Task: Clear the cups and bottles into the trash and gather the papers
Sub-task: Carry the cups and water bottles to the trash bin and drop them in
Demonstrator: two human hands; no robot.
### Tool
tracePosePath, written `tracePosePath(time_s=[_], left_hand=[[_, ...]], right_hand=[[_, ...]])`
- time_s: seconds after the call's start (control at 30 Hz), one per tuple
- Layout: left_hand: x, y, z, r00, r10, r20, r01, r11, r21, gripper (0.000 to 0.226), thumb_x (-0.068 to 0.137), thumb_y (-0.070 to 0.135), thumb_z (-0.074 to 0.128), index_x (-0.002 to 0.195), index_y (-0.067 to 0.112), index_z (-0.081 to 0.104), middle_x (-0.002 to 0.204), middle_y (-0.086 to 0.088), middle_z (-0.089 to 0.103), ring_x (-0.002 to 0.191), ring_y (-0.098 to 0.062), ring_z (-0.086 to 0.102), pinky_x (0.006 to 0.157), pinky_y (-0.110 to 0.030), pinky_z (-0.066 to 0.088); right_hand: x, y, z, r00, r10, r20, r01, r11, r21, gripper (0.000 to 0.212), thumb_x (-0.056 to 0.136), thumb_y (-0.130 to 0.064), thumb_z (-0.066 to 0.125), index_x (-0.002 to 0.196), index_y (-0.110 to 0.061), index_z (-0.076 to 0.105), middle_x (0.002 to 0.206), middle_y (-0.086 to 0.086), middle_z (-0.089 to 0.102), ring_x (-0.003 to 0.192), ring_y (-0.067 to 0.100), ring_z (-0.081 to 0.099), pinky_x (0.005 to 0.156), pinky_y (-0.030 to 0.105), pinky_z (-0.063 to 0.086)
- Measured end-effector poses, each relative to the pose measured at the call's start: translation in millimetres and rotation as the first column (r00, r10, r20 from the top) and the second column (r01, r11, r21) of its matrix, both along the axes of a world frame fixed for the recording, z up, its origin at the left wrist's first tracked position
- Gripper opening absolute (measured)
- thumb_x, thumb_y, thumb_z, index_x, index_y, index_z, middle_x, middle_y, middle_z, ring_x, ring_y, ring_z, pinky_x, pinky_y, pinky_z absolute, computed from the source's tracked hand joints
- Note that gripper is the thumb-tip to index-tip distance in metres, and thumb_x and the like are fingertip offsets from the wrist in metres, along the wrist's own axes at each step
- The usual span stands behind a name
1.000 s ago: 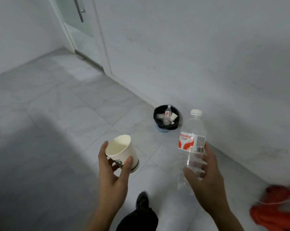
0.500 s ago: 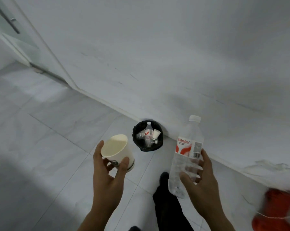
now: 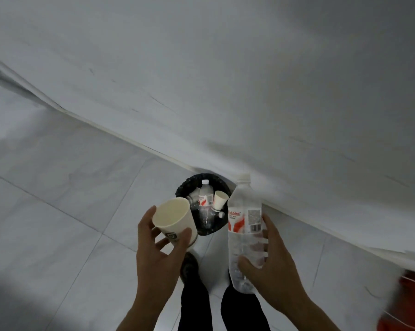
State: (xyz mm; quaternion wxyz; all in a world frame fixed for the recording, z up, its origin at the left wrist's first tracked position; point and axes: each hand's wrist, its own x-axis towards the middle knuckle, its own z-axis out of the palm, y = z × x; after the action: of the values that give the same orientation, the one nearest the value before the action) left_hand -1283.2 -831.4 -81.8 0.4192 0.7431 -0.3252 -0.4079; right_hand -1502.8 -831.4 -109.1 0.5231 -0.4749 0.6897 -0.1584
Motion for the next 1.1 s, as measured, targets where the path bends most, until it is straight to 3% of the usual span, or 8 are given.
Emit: tracePosePath(time_s=[0.13,0.23,0.37,0.5,0.7,0.83,0.97,1.1], left_hand=[[17.2,-54.3,-127.4,0.998,-0.061,0.023,0.059,0.995,0.075,0.075,0.077,0.015,0.081,0.138,0.026,0.039,0.129,0.006,0.053,0.117,-0.014,0.057,0.088,-0.029,0.054],[30.4,-88.9,-227.1,0.996,-0.077,0.055,0.068,0.986,0.151,0.076,0.078,0.016,0.082,0.139,0.022,0.038,0.128,0.002,0.053,0.114,-0.017,0.057,0.082,-0.024,0.054],[43.9,-118.5,-339.8,0.973,-0.134,0.188,0.079,0.959,0.271,0.081,0.078,0.025,0.082,0.144,0.015,0.036,0.139,-0.008,0.046,0.118,-0.026,0.055,0.095,-0.037,0.051],[48.3,-143.1,-416.0,0.925,-0.255,0.283,0.144,0.922,0.359,0.082,0.082,0.026,0.077,0.147,0.01,0.031,0.142,-0.013,0.045,0.126,-0.031,0.05,0.095,-0.032,0.04],[55.8,-162.2,-472.2,0.821,-0.422,0.386,0.258,0.876,0.409,0.07,0.082,0.037,0.075,0.134,0.006,0.042,0.127,-0.015,0.056,0.117,-0.035,0.055,0.088,-0.041,0.046],[60.9,-155.1,-478.2,0.699,-0.577,0.422,0.397,0.804,0.442,0.086,0.083,0.038,0.075,0.15,0.012,0.028,0.14,-0.014,0.04,0.128,-0.033,0.043,0.094,-0.047,0.047],[70.9,-139.3,-474.0,0.622,-0.658,0.425,0.447,0.743,0.498,0.097,0.086,0.045,0.069,0.157,0.013,0.011,0.151,-0.016,0.03,0.138,-0.036,0.029,0.101,-0.051,0.042],[83.1,-133.3,-471.7,0.658,-0.657,0.368,0.454,0.736,0.502,0.089,0.09,0.033,0.066,0.158,0.014,0.011,0.155,-0.015,0.031,0.141,-0.037,0.028,0.108,-0.054,0.036]], right_hand=[[16.9,-18.1,-110.2,0.998,-0.046,-0.047,0.048,0.998,0.044,0.102,0.057,-0.049,0.071,0.146,-0.049,0.021,0.129,-0.016,0.052,0.107,0.005,0.059,0.084,0.027,0.053],[33.6,-26.9,-195.1,0.996,-0.066,-0.056,0.072,0.991,0.112,0.102,0.055,-0.051,0.069,0.145,-0.052,0.02,0.129,-0.014,0.051,0.108,0.009,0.061,0.086,0.039,0.058],[51.5,-26.8,-277.6,0.996,-0.051,-0.076,0.062,0.988,0.142,0.102,0.062,-0.052,0.069,0.149,-0.046,0.015,0.132,-0.012,0.046,0.109,0.008,0.058,0.085,0.037,0.058],[66.9,-24.3,-331.2,0.993,-0.072,-0.089,0.084,0.987,0.138,0.1,0.074,-0.039,0.079,0.152,-0.039,0.015,0.137,-0.01,0.044,0.115,0.009,0.055,0.085,0.024,0.048],[81.2,-44.9,-382.6,0.966,-0.023,-0.257,0.013,0.999,-0.041,0.096,0.085,-0.037,0.074,0.156,-0.031,0.01,0.138,0.003,0.043,0.105,0.007,0.053,0.071,0.007,0.039],[96.3,-75.3,-409.8,0.945,0.042,-0.324,-0.079,0.992,-0.1,0.097,0.088,-0.045,0.067,0.157,-0.031,0.001,0.146,0.009,0.037,0.114,0.023,0.059,0.08,0.037,0.058],[99.5,-99.4,-421.9,0.944,0.041,-0.328,-0.053,0.998,-0.029,0.104,0.088,-0.043,0.068,0.157,-0.031,-0.009,0.144,0.01,0.039,0.118,0.028,0.056,0.083,0.032,0.044],[88.3,-99.8,-424.2,0.943,0.118,-0.311,-0.105,0.993,0.057,0.107,0.085,-0.05,0.068,0.155,-0.035,-0.011,0.137,0.008,0.047,0.111,0.025,0.058,0.082,0.033,0.047]])
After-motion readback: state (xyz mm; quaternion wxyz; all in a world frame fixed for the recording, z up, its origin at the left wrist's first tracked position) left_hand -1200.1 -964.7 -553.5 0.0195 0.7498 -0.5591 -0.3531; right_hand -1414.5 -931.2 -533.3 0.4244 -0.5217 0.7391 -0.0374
